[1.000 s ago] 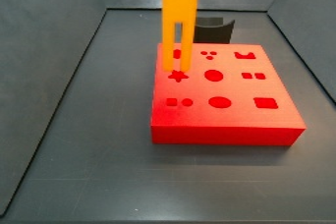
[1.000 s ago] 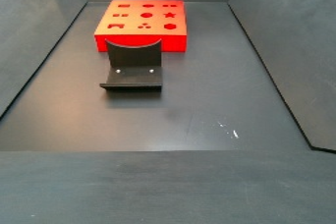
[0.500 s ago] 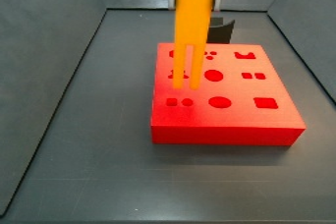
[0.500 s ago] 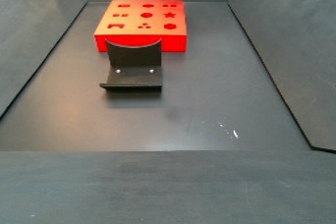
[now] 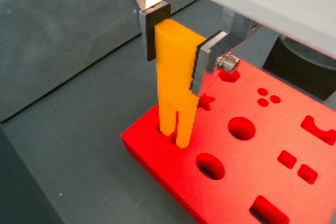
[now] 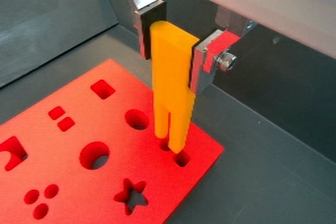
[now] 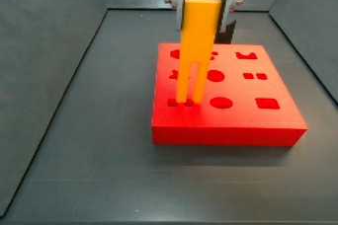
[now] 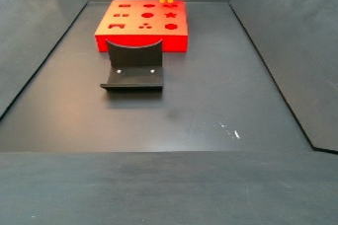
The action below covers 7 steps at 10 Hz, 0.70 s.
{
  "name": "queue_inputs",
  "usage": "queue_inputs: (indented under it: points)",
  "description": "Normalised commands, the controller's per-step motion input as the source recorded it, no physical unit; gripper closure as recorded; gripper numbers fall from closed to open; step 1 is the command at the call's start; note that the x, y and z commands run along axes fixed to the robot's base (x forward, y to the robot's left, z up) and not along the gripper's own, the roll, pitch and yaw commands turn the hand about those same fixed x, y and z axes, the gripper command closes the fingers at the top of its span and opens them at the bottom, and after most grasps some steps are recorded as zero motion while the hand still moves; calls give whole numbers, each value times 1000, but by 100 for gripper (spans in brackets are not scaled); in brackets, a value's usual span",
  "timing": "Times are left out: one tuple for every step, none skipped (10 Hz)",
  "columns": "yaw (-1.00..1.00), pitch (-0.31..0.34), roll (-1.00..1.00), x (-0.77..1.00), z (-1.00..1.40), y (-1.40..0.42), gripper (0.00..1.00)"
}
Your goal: Insert the square-circle object.
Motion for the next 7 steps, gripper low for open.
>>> queue_inputs:
  points:
    - [0, 0, 0, -89, -109, 0, 100]
    - [0, 0, 31, 43, -186, 0, 100]
    - [0, 0, 27, 11, -140, 0, 100]
    - [11, 0, 7, 69, -103, 0, 100]
    - [0, 0, 6, 0, -186, 0, 100]
    - [14, 0, 0, 0, -197, 109, 100]
    - [14, 0, 0, 0, -163, 97, 100]
